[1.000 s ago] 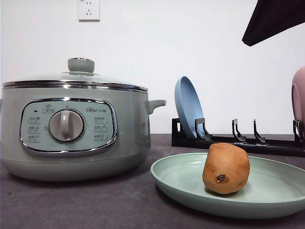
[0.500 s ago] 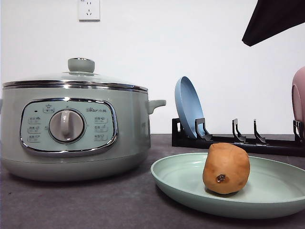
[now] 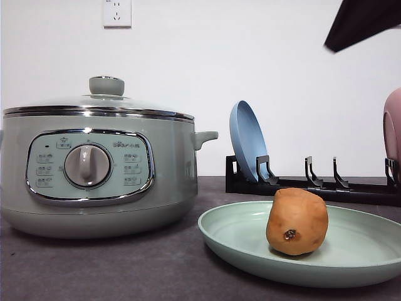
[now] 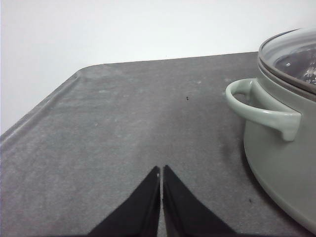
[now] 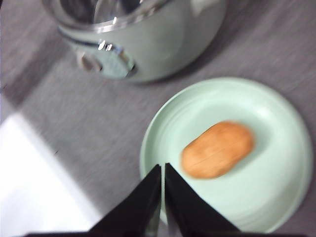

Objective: Transfer potato from steamer to green plate

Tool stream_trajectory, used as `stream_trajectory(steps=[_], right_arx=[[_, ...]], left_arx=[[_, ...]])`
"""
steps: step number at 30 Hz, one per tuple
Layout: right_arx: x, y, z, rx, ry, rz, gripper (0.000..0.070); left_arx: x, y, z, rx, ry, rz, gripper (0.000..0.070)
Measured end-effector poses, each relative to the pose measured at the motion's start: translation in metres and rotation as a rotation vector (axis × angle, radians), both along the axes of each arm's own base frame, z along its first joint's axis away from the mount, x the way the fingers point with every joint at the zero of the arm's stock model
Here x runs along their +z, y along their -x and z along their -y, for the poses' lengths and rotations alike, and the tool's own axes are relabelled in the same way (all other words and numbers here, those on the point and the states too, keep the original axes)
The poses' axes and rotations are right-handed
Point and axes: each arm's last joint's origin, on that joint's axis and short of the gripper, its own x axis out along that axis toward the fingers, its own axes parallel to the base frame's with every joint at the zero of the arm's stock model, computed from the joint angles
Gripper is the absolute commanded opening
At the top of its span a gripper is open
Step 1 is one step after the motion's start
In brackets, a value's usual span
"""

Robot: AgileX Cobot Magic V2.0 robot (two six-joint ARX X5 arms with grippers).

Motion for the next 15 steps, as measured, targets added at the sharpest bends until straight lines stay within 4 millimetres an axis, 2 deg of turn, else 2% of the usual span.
stream_trajectory(steps=[4, 7, 11, 15], right_arx=[[0.020, 0.007, 0.024, -0.097, -0.065, 0.229, 0.0000], [0.025, 0.016, 0.043, -0.195, -0.096, 0.404, 0.0000], [0.016, 0.028, 0.062, -0.318, -0.093, 0.597, 0.0000], [-0.005, 0.038, 0.074, -0.417, -0.073, 0.755, 0.0000]], left_arx=[[0.000, 0.000, 0.000, 0.000, 0.000, 0.000, 0.0000], [0.000, 0.000, 0.000, 0.000, 0.000, 0.000, 0.0000], [0.000, 0.000, 0.000, 0.000, 0.000, 0.000, 0.0000], [0.000, 0.000, 0.000, 0.000, 0.000, 0.000, 0.0000]])
